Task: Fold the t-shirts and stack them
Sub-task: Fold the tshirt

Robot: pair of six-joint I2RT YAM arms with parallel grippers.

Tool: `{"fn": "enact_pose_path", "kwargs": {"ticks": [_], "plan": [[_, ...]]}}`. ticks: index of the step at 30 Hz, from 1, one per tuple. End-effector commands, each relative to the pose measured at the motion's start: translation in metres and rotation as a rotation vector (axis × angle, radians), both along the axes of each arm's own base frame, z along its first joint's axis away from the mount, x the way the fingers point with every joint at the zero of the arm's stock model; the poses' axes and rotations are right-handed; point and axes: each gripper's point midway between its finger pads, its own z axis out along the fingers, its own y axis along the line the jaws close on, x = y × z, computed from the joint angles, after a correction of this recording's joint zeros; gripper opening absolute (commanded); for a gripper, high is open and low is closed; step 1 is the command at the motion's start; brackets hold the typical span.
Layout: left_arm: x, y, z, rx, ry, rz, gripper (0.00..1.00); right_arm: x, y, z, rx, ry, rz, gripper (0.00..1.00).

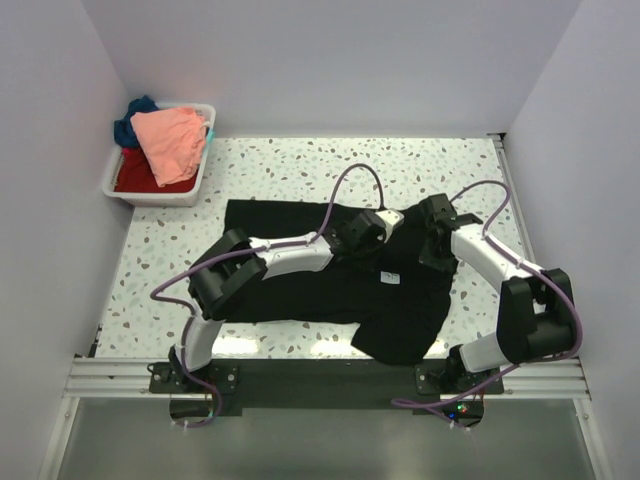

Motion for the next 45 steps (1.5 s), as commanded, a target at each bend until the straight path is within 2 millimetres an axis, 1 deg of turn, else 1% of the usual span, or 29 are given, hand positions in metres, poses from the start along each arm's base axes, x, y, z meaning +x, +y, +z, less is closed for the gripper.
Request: {"fn": "enact_pose_path", "kwargs": {"ticks": [1, 6, 9, 10, 11, 12, 15, 16, 17, 18, 19, 20, 24, 25, 27, 28, 29, 30, 31, 32, 33, 34, 35, 36, 37, 39, 40, 43, 45], "plan": [[-0.011, 0.006, 0.019, 0.005, -0.014, -0.032, 0.0, -0.004, 0.001, 0.0, 0.007, -0.006, -0.018, 0.0], [-0.017, 0.011, 0.02, 0.025, -0.002, -0.044, 0.0, 0.0, 0.002, -0.006, 0.004, 0.007, -0.02, 0.0], [-0.018, 0.014, 0.015, 0.056, 0.011, -0.051, 0.0, 0.001, 0.002, -0.008, 0.0, 0.012, -0.02, 0.0], [-0.017, 0.016, 0.014, 0.066, 0.008, -0.043, 0.03, 0.0, 0.001, -0.009, -0.004, 0.02, -0.021, 0.0], [-0.018, 0.019, 0.01, 0.09, 0.016, -0.037, 0.14, 0.0, 0.002, -0.009, -0.004, 0.023, -0.021, 0.0], [-0.017, 0.022, 0.01, 0.097, 0.015, -0.029, 0.36, -0.002, 0.001, -0.01, -0.006, 0.032, -0.022, 0.0], [-0.012, 0.03, 0.016, 0.107, -0.015, 0.008, 0.49, -0.005, -0.001, -0.008, -0.026, 0.04, -0.034, 0.0], [-0.008, 0.032, 0.027, 0.098, -0.044, 0.03, 0.53, -0.005, -0.003, -0.003, -0.034, 0.026, -0.044, 0.0], [-0.005, 0.035, 0.031, 0.088, -0.062, 0.046, 0.59, -0.004, -0.007, 0.0, -0.049, 0.013, -0.055, 0.05], [-0.002, 0.036, 0.037, 0.078, -0.08, 0.062, 0.61, -0.003, -0.008, 0.003, -0.058, 0.003, -0.06, 0.09], [0.006, 0.039, 0.053, 0.051, -0.115, 0.093, 0.62, 0.0, -0.008, 0.01, -0.058, -0.017, -0.063, 0.11], [0.01, 0.043, 0.058, 0.045, -0.126, 0.115, 0.64, 0.003, -0.011, 0.015, -0.076, -0.031, -0.072, 0.13], [0.04, 0.068, 0.085, -0.008, -0.154, 0.253, 0.66, 0.017, -0.015, 0.037, -0.095, -0.098, -0.093, 0.17], [0.054, 0.084, 0.094, -0.021, -0.164, 0.31, 0.66, 0.024, -0.014, 0.046, -0.095, -0.13, -0.098, 0.17], [0.069, 0.1, 0.098, -0.047, -0.151, 0.377, 0.66, 0.035, -0.016, 0.057, -0.106, -0.182, -0.112, 0.2], [0.082, 0.116, 0.097, -0.046, -0.144, 0.421, 0.66, 0.042, -0.017, 0.064, -0.111, -0.203, -0.113, 0.21], [0.088, 0.122, 0.098, -0.047, -0.141, 0.443, 0.66, 0.047, -0.017, 0.064, -0.116, -0.207, -0.11, 0.24], [0.099, 0.134, 0.097, -0.041, -0.139, 0.475, 0.66, 0.058, -0.011, 0.067, -0.1, -0.229, -0.096, 0.24], [0.103, 0.14, 0.089, -0.018, -0.124, 0.489, 0.66, 0.062, -0.009, 0.067, -0.102, -0.227, -0.083, 0.25], [0.11, 0.144, 0.09, -0.017, -0.125, 0.506, 0.66, 0.068, -0.006, 0.055, -0.096, -0.197, -0.067, 0.25], [0.119, 0.155, 0.087, -0.012, -0.115, 0.536, 0.65, 0.079, 0.0, 0.055, -0.077, -0.209, -0.053, 0.25], [0.121, 0.159, 0.074, 0.008, -0.076, 0.539, 0.65, 0.085, 0.005, 0.051, -0.059, -0.207, -0.042, 0.25], [0.126, 0.161, 0.074, 0.006, -0.067, 0.553, 0.65, 0.091, 0.011, 0.044, -0.037, -0.199, -0.023, 0.25], [0.133, 0.17, 0.07, 0.006, -0.046, 0.586, 0.64, 0.102, 0.015, 0.036, -0.034, -0.195, -0.024, 0.24], [0.134, 0.174, 0.06, 0.018, -0.012, 0.592, 0.64, 0.107, 0.018, 0.031, -0.022, -0.192, -0.017, 0.24], [0.14, 0.185, 0.05, 0.018, 0.018, 0.618, 0.63, 0.122, 0.024, 0.022, -0.007, -0.192, -0.016, 0.25], [0.139, 0.188, 0.042, 0.025, 0.039, 0.619, 0.63, 0.126, 0.027, 0.02, 0.002, -0.191, -0.011, 0.29], [0.143, 0.202, 0.029, 0.044, 0.085, 0.646, 0.61, 0.139, 0.031, 0.01, 0.007, -0.177, -0.009, 0.36], [0.144, 0.212, 0.023, 0.058, 0.111, 0.67, 0.6, 0.146, 0.033, 0.008, 0.01, -0.172, -0.006, 0.37]]}}
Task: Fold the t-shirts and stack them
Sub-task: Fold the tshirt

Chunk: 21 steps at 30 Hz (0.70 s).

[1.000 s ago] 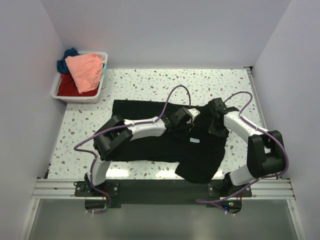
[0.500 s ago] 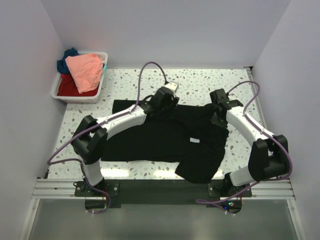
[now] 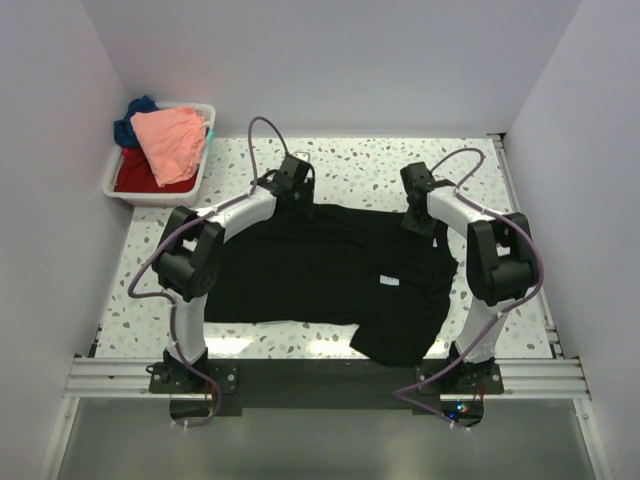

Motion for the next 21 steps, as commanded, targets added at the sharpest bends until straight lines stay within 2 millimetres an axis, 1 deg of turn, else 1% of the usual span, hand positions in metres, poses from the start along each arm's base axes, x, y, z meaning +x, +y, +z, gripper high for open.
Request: {"fn": "enact_pose_path", "kwargs": {"ticks": [1, 3, 4, 7, 8, 9, 12, 14, 15, 16, 18, 20, 21], "plan": [[0.005, 0.015, -0.001, -0.024, 0.054, 0.053, 0.6, 0.036, 0.012, 0.014, 0.033, -0.081, 0.011, 0.37], [0.004, 0.024, -0.004, -0.017, 0.07, 0.07, 0.6, 0.04, 0.011, 0.012, 0.03, -0.08, 0.005, 0.37], [0.0, 0.028, -0.009, -0.009, 0.088, 0.076, 0.6, 0.041, 0.011, 0.007, 0.028, -0.07, 0.001, 0.37], [-0.005, 0.042, -0.021, 0.017, 0.131, 0.107, 0.6, 0.042, 0.005, 0.0, 0.022, -0.051, -0.021, 0.37], [-0.006, 0.048, -0.025, 0.023, 0.147, 0.124, 0.6, 0.041, 0.002, -0.006, 0.017, -0.033, -0.029, 0.37], [-0.009, 0.053, -0.032, 0.034, 0.171, 0.136, 0.6, 0.041, 0.0, -0.008, 0.016, -0.025, -0.041, 0.37], [-0.009, 0.067, -0.04, 0.042, 0.204, 0.179, 0.6, 0.038, -0.009, -0.017, 0.016, 0.011, -0.072, 0.37], [-0.005, 0.074, -0.041, 0.04, 0.211, 0.204, 0.6, 0.037, -0.014, -0.019, 0.011, 0.029, -0.087, 0.36], [-0.004, 0.082, -0.044, 0.045, 0.227, 0.222, 0.6, 0.035, -0.017, -0.022, 0.005, 0.046, -0.092, 0.36], [0.001, 0.084, -0.042, 0.043, 0.222, 0.232, 0.61, 0.035, -0.019, -0.022, -0.001, 0.052, -0.097, 0.36], [0.003, 0.09, -0.049, 0.042, 0.251, 0.247, 0.61, 0.035, -0.024, -0.024, -0.006, 0.071, -0.107, 0.36], [0.011, 0.093, -0.048, 0.032, 0.249, 0.261, 0.61, 0.035, -0.03, -0.027, -0.012, 0.084, -0.117, 0.36], [0.012, 0.095, -0.054, 0.034, 0.268, 0.269, 0.61, 0.038, -0.032, -0.028, -0.013, 0.09, -0.119, 0.36]]}}
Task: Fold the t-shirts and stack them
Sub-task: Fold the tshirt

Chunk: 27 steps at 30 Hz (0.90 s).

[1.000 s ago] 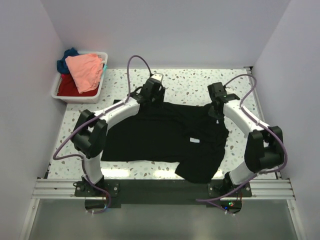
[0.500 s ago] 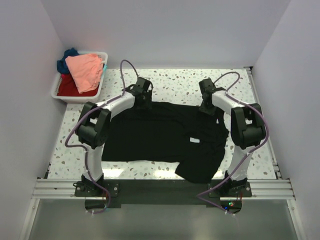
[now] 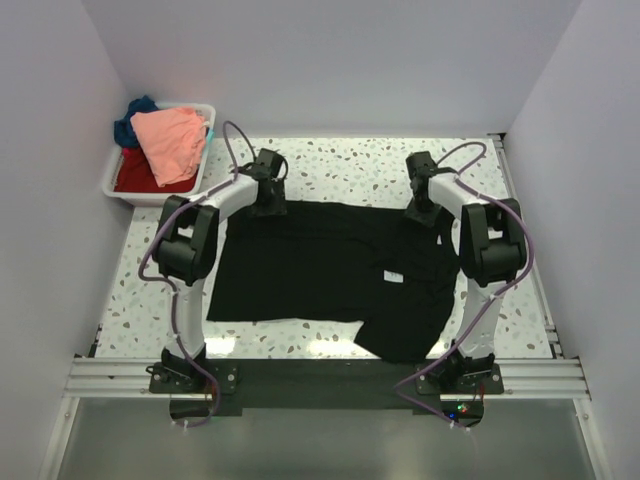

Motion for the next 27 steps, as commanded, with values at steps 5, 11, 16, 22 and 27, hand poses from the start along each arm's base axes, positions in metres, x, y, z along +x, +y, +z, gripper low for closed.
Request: {"fn": "enact_pose_path", "kwargs": {"ticks": [5, 11, 16, 22, 27], "plan": [[0.034, 0.012, -0.008, -0.045, 0.039, 0.074, 0.61, 0.019, -0.026, -0.008, -0.053, 0.047, -0.05, 0.37], [0.062, 0.011, -0.016, -0.051, 0.042, 0.083, 0.62, 0.065, -0.025, -0.007, -0.071, 0.007, -0.03, 0.39], [0.081, 0.02, -0.023, -0.065, 0.043, 0.108, 0.63, 0.107, -0.02, -0.003, -0.058, -0.043, 0.01, 0.42], [0.1, 0.028, -0.022, -0.077, 0.019, 0.116, 0.64, 0.141, -0.014, 0.002, -0.04, -0.103, 0.08, 0.43], [0.113, 0.032, -0.013, -0.08, -0.048, 0.084, 0.65, 0.155, -0.011, 0.027, -0.037, -0.2, 0.139, 0.43]]}}
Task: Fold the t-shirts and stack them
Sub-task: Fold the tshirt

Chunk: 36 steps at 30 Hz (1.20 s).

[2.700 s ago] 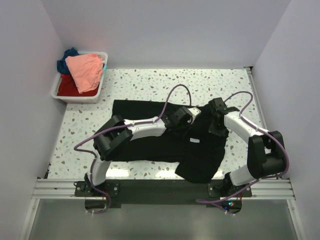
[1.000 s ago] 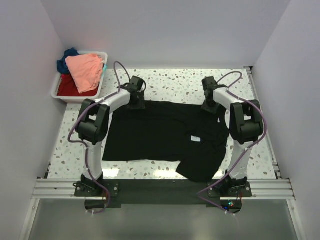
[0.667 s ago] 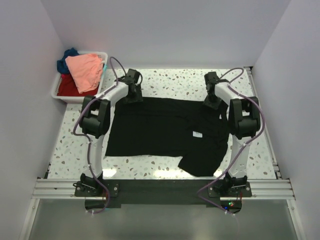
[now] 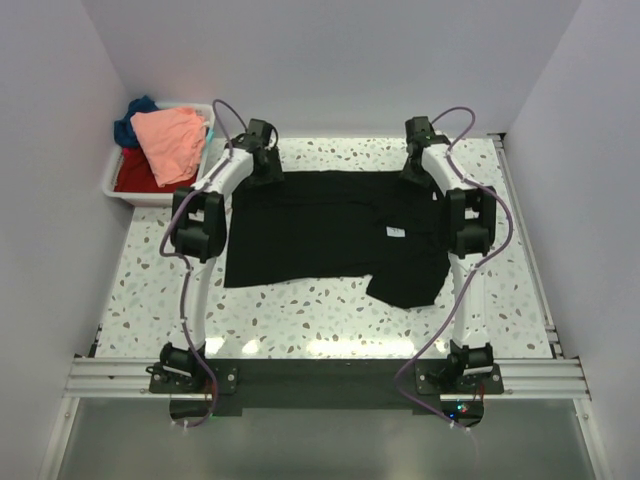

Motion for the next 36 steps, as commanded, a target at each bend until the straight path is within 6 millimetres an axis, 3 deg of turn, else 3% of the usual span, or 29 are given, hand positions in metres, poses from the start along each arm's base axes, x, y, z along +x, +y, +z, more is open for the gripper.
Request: {"fn": "enact_pose_path", "kwargs": {"ticks": [1, 4, 5, 6, 8, 12, 16, 17, 18, 19, 20, 22, 23, 25, 26, 27, 29, 30, 32, 33, 36], "plan": [[0.006, 0.019, -0.015, 0.021, -0.005, -0.006, 0.65, 0.017, -0.003, 0.037, 0.001, -0.115, 0.067, 0.43], [0.019, 0.019, 0.01, 0.013, -0.098, -0.015, 0.68, 0.02, -0.001, 0.058, 0.0, -0.185, 0.094, 0.44], [0.02, 0.02, 0.016, 0.014, -0.118, -0.02, 0.68, 0.021, -0.002, 0.086, -0.001, -0.241, 0.098, 0.44], [0.023, 0.021, 0.033, 0.016, -0.163, -0.015, 0.69, 0.019, -0.002, 0.087, -0.004, -0.253, 0.103, 0.45], [0.022, 0.022, 0.049, 0.013, -0.205, -0.018, 0.71, 0.014, -0.004, 0.125, -0.01, -0.328, 0.104, 0.45], [0.007, 0.029, 0.085, 0.01, -0.281, -0.001, 0.78, -0.006, -0.006, 0.156, -0.02, -0.372, 0.108, 0.49], [-0.014, 0.033, 0.104, 0.006, -0.287, 0.01, 0.82, -0.034, -0.004, 0.174, -0.041, -0.346, 0.12, 0.5], [-0.019, 0.035, 0.107, 0.002, -0.287, 0.018, 0.83, -0.046, -0.005, 0.165, -0.056, -0.312, 0.121, 0.5], [-0.029, 0.036, 0.112, -0.001, -0.295, 0.026, 0.83, -0.056, -0.005, 0.178, -0.058, -0.333, 0.123, 0.51], [-0.034, 0.037, 0.114, -0.006, -0.292, 0.033, 0.84, -0.064, -0.004, 0.177, -0.055, -0.325, 0.124, 0.51], [-0.04, 0.038, 0.125, -0.018, -0.304, 0.045, 0.84, -0.077, -0.004, 0.162, -0.05, -0.285, 0.129, 0.51], [-0.06, 0.046, 0.117, 0.004, -0.254, 0.08, 0.84, -0.095, -0.003, 0.171, -0.036, -0.296, 0.125, 0.5], [-0.071, 0.048, 0.124, -0.002, -0.248, 0.105, 0.84, -0.106, -0.002, 0.159, -0.024, -0.264, 0.135, 0.51], [-0.094, 0.057, 0.113, 0.012, -0.204, 0.16, 0.83, -0.117, 0.0, 0.16, -0.014, -0.262, 0.143, 0.5], [-0.104, 0.06, 0.121, 0.005, -0.211, 0.175, 0.82, -0.122, 0.0, 0.153, -0.01, -0.244, 0.147, 0.5], [-0.121, 0.065, 0.106, 0.018, -0.166, 0.196, 0.8, -0.124, 0.004, 0.151, 0.005, -0.234, 0.166, 0.5], [-0.144, 0.07, 0.106, 0.011, -0.152, 0.251, 0.78, -0.129, 0.006, 0.143, 0.011, -0.218, 0.179, 0.49], [-0.162, 0.077, 0.091, 0.036, -0.107, 0.282, 0.74, -0.127, 0.008, 0.141, 0.02, -0.216, 0.193, 0.49], [-0.182, 0.079, 0.093, 0.018, -0.099, 0.336, 0.68, -0.131, 0.01, 0.135, 0.024, -0.191, 0.204, 0.49], [-0.199, 0.081, 0.079, 0.025, -0.062, 0.347, 0.67, -0.13, 0.01, 0.134, 0.032, -0.203, 0.197, 0.49], [-0.228, 0.08, 0.071, 0.012, -0.022, 0.377, 0.58, -0.135, 0.016, 0.127, 0.066, -0.199, 0.199, 0.49]]}}
